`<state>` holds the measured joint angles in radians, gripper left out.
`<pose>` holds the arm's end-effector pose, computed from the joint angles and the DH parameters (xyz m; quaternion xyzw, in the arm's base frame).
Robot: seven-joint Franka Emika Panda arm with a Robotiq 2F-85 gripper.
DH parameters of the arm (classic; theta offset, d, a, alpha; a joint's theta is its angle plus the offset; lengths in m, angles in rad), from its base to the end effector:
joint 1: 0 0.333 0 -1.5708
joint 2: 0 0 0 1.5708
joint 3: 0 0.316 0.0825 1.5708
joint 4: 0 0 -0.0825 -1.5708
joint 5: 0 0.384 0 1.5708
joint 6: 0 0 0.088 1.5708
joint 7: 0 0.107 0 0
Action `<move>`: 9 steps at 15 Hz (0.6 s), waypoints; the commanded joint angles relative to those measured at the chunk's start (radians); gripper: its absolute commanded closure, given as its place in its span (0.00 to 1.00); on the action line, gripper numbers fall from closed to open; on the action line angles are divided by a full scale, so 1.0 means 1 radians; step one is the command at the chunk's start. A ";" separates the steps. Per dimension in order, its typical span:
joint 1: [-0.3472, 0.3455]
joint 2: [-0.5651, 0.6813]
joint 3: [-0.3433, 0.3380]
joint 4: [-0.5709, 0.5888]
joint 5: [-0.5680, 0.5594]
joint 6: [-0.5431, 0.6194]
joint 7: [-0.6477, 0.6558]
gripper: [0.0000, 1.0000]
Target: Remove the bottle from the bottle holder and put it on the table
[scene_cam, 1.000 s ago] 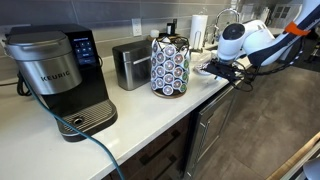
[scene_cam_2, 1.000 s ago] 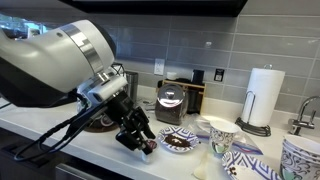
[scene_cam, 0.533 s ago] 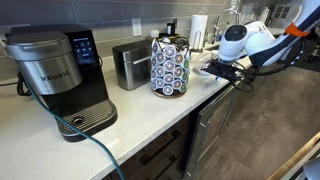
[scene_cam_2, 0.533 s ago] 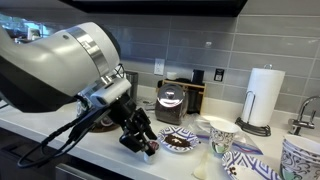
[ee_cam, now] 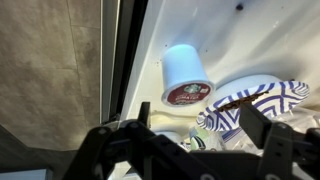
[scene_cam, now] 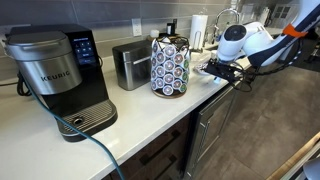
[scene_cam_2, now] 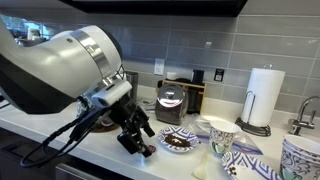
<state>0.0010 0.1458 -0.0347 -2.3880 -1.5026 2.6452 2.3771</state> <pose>0.4943 0.0095 0.2548 0.8034 -0.4728 0.3469 0.1036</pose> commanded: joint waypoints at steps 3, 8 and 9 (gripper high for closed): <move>-0.017 -0.005 -0.007 -0.002 0.041 0.055 -0.044 0.00; -0.042 -0.048 -0.010 -0.033 0.185 0.092 -0.271 0.00; -0.051 -0.059 -0.005 -0.043 0.248 0.089 -0.352 0.00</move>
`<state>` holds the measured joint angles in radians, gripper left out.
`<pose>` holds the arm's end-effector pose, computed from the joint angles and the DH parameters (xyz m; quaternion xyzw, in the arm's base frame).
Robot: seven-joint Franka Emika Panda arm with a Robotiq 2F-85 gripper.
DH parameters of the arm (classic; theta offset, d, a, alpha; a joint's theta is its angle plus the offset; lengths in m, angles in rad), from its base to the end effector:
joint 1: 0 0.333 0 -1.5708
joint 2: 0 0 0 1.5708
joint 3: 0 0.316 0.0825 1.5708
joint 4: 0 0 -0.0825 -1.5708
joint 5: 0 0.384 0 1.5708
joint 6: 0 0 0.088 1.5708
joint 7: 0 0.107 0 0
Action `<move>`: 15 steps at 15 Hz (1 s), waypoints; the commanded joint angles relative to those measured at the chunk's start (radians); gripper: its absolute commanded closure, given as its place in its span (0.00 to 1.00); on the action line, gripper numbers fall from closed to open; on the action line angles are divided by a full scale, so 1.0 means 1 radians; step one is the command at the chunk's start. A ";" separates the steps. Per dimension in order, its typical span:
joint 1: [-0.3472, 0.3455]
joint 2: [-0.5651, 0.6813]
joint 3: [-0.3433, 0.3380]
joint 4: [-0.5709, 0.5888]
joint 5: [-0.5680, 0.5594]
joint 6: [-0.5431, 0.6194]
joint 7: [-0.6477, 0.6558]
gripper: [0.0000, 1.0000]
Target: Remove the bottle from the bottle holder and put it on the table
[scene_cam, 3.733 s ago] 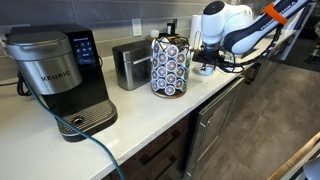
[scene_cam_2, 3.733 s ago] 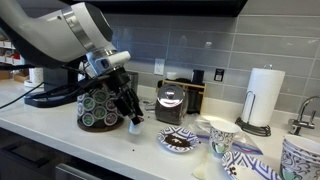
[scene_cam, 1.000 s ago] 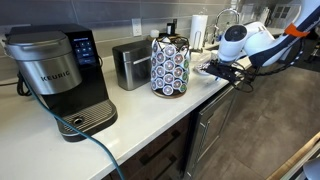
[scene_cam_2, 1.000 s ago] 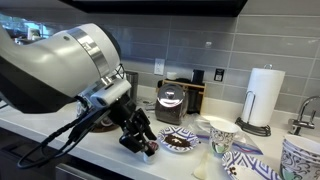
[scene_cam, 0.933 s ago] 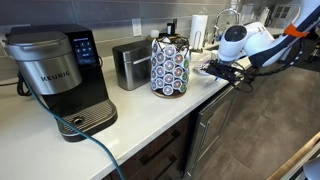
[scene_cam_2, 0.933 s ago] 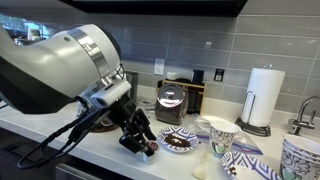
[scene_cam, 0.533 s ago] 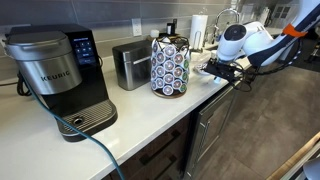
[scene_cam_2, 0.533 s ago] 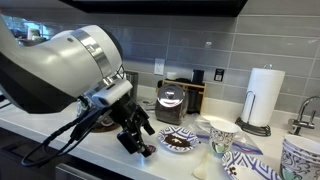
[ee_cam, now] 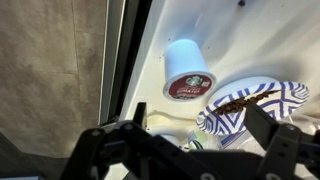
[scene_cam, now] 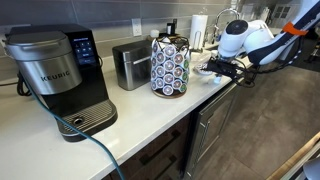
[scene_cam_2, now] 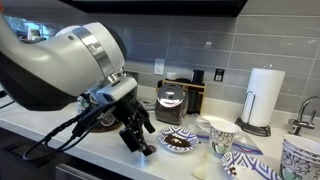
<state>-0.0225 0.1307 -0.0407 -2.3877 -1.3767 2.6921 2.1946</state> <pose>0.4988 0.0005 0.2662 0.8225 -0.4610 0.3176 0.1006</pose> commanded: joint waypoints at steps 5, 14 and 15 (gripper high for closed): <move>-0.031 -0.110 0.003 -0.078 0.387 0.016 -0.511 0.00; -0.024 -0.237 -0.006 -0.149 0.883 -0.016 -1.175 0.00; -0.017 -0.247 -0.002 -0.163 0.955 -0.018 -1.250 0.00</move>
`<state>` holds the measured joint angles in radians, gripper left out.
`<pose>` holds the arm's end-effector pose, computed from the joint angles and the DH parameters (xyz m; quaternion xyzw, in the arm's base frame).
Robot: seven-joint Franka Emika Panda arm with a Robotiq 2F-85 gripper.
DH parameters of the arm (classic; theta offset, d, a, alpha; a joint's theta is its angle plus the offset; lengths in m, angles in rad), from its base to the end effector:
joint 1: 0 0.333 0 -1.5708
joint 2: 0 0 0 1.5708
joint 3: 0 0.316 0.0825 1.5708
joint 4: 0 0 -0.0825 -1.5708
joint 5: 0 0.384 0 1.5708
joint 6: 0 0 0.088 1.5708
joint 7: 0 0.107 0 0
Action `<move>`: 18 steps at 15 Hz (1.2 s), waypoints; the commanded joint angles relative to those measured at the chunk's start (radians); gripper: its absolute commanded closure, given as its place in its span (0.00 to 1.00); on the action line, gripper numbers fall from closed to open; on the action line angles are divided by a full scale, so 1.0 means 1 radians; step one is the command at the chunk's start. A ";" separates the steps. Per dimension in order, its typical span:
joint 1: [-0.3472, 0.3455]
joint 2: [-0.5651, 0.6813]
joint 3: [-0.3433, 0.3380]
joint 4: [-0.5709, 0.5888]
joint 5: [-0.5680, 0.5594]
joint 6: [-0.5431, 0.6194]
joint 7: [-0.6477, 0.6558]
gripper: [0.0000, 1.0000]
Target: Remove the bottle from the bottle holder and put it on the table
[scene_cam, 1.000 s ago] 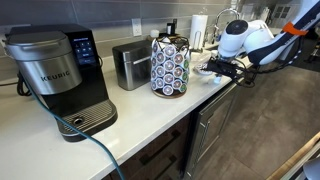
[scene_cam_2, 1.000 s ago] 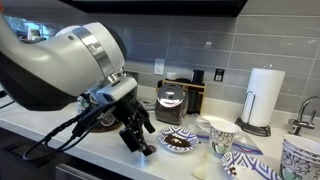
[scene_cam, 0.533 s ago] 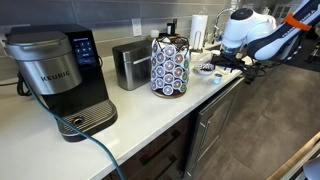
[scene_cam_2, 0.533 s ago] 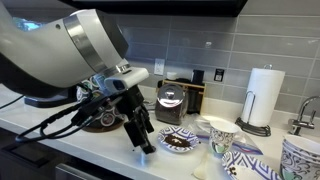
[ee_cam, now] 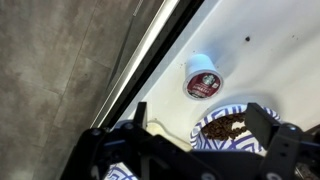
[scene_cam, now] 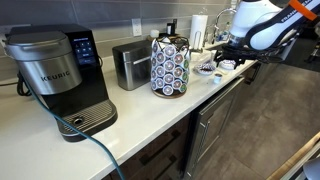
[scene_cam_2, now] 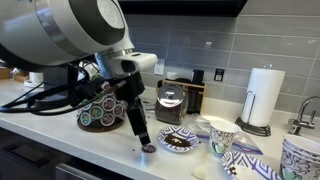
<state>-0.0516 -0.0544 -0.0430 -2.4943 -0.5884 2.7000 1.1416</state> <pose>0.4839 -0.0270 0.3286 0.9148 -0.3513 0.1856 0.0727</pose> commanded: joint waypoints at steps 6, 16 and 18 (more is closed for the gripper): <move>-0.005 -0.171 -0.002 -0.050 0.428 -0.249 -0.569 0.00; -0.078 -0.317 0.010 -0.052 0.360 -0.483 -0.782 0.00; -0.091 -0.330 0.007 -0.059 0.353 -0.472 -0.802 0.00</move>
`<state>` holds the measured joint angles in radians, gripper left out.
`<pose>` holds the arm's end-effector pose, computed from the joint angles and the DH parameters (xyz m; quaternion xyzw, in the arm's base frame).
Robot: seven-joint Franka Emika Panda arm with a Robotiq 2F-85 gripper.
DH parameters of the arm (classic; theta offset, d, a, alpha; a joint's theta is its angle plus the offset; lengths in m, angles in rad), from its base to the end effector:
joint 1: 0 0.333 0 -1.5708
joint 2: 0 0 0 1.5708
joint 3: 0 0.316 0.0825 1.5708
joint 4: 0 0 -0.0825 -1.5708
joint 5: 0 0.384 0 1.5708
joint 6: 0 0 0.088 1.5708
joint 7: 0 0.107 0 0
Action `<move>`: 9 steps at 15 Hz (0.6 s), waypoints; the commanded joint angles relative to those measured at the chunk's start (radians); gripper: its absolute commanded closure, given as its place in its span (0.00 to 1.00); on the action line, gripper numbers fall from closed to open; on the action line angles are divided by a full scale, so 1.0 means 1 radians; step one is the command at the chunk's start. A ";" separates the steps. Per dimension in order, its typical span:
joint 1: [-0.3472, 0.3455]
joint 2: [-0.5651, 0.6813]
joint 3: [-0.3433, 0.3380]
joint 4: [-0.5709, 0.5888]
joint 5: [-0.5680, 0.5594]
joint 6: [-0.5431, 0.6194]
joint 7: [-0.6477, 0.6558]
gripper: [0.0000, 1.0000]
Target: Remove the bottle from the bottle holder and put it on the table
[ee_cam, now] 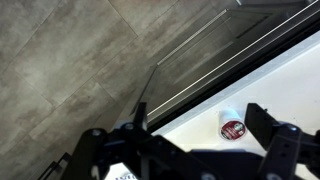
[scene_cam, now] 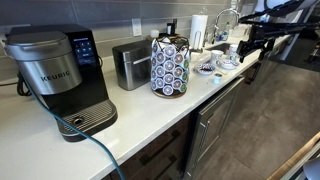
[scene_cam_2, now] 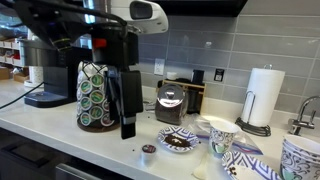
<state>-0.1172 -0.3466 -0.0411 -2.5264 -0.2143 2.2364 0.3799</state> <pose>0.4204 -0.0735 0.4047 0.9758 -0.2020 0.0371 0.0753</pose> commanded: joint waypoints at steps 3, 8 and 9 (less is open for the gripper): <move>-0.030 -0.012 0.011 0.000 -0.005 -0.001 -0.039 0.00; -0.037 -0.023 0.010 -0.006 -0.012 -0.001 -0.053 0.00; -0.037 -0.024 0.010 -0.008 -0.013 -0.001 -0.053 0.00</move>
